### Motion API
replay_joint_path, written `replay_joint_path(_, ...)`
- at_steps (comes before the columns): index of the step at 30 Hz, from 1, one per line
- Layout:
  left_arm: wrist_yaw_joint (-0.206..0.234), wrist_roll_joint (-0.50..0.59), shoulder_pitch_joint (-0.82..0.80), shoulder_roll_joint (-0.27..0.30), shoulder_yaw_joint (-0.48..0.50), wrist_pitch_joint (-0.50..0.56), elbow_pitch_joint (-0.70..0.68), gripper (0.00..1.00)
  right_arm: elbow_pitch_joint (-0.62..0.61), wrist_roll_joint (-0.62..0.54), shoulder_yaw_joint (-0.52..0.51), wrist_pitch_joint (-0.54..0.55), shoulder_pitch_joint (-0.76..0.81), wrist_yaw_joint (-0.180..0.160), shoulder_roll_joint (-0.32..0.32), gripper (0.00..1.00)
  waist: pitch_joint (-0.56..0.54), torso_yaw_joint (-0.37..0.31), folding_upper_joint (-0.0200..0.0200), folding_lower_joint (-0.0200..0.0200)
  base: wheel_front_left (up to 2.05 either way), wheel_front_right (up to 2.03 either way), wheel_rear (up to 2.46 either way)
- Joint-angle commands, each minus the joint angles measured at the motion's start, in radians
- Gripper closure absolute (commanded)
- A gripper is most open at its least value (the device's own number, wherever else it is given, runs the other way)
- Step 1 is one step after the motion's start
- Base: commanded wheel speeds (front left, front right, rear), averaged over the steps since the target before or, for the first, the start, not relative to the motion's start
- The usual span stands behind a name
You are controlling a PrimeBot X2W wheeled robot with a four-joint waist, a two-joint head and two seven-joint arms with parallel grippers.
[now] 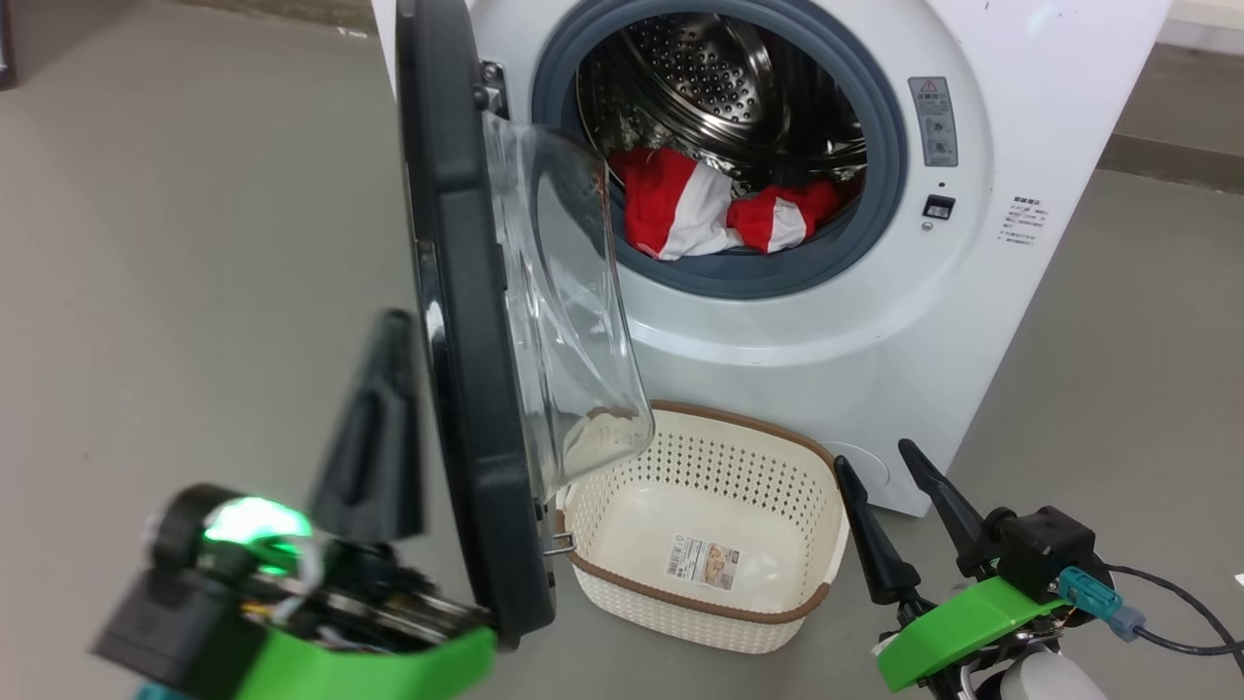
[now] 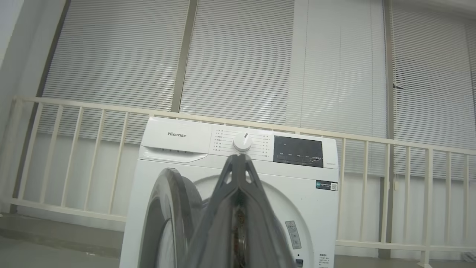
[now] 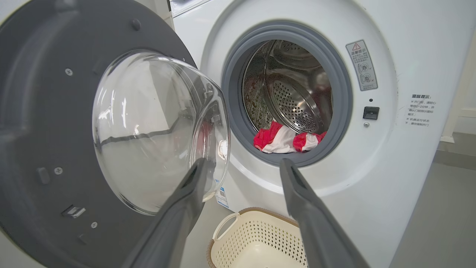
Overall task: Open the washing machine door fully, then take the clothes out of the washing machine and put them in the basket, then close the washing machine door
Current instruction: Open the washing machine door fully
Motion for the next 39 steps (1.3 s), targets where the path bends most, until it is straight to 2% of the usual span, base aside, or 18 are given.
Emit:
replay_joint_path(1, -0.011, -0.008, -0.043, 0.010, -0.003, -0.003, -0.021, 1.00, -0.022, 0.002, 0.021, -0.006, -0.026, 0.008, 0.003, 0.00, 0.004, -0.005, 0.0000, 0.0000, 0.00, 0.00, 0.00)
replay_joint_path(7, -0.029, -0.041, -0.031, 0.010, -0.150, 0.060, 0.058, 1.00, -0.022, 0.002, 0.022, -0.006, -0.034, 0.008, 0.003, 0.00, 0.019, -0.021, 0.0000, 0.0000, 0.00, 0.00, 0.00)
replay_joint_path(15, -0.005, -0.100, -0.013, 0.010, -0.222, 0.114, 0.215, 1.00, -0.020, 0.002, 0.024, -0.006, -0.037, 0.008, 0.003, 0.00, 0.035, -0.034, 0.0000, 0.0000, 0.00, 0.00, 0.00)
replay_joint_path(25, 0.067, -0.069, -0.036, 0.017, -0.199, 0.116, 0.354, 1.00, -0.017, 0.032, 0.031, -0.006, -0.023, 0.008, 0.003, 0.00, 0.040, -0.038, 0.0000, 0.0000, 0.00, 0.00, 0.00)
replay_joint_path(39, 0.125, -0.082, -0.030, 0.061, -0.134, 0.121, 0.402, 1.00, -0.010, 0.052, 0.030, -0.006, -0.012, 0.008, 0.003, 0.00, 0.027, -0.019, 0.0000, 0.0000, 0.00, 0.00, 0.00)
